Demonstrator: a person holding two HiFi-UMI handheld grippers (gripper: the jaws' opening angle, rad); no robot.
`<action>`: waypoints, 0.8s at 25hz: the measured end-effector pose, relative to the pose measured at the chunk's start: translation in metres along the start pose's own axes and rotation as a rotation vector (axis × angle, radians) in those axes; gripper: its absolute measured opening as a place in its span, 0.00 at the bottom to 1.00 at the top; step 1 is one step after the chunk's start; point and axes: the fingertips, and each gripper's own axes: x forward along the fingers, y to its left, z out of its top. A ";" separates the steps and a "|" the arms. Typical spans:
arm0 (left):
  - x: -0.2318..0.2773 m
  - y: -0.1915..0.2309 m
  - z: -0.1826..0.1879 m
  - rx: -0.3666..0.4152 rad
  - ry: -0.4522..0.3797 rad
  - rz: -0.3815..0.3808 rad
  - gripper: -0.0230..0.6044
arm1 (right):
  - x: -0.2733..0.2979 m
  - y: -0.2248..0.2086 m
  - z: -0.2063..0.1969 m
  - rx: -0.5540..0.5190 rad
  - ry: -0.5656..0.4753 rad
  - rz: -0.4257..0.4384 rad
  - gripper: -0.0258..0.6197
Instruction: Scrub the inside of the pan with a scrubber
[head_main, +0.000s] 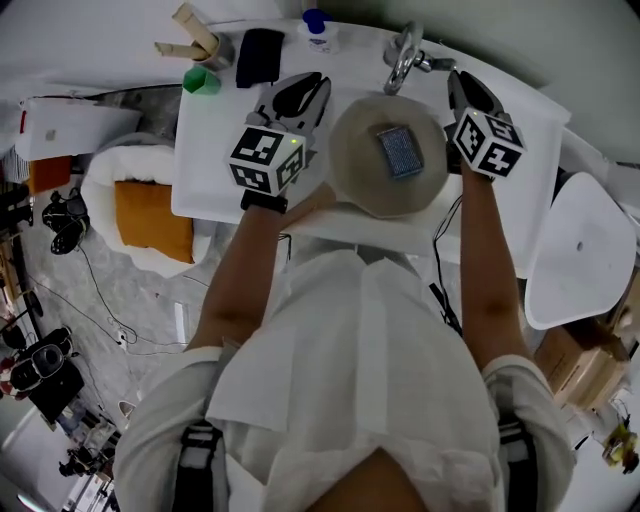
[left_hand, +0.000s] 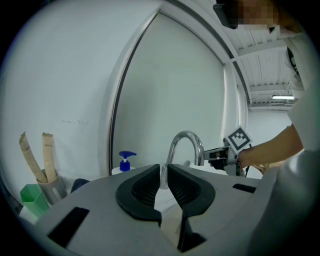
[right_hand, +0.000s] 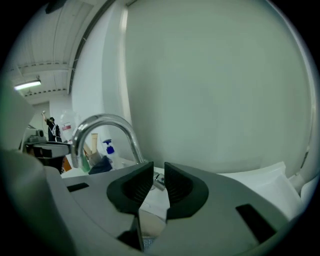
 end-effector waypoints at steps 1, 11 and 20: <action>-0.001 0.000 0.000 0.002 0.001 -0.001 0.12 | -0.008 0.007 0.002 0.006 -0.018 0.016 0.14; -0.001 0.023 -0.010 0.049 0.049 0.002 0.25 | -0.056 0.058 0.003 0.008 -0.090 0.109 0.14; 0.030 0.050 -0.017 0.091 0.118 -0.066 0.47 | -0.056 0.076 -0.007 0.018 -0.070 0.146 0.15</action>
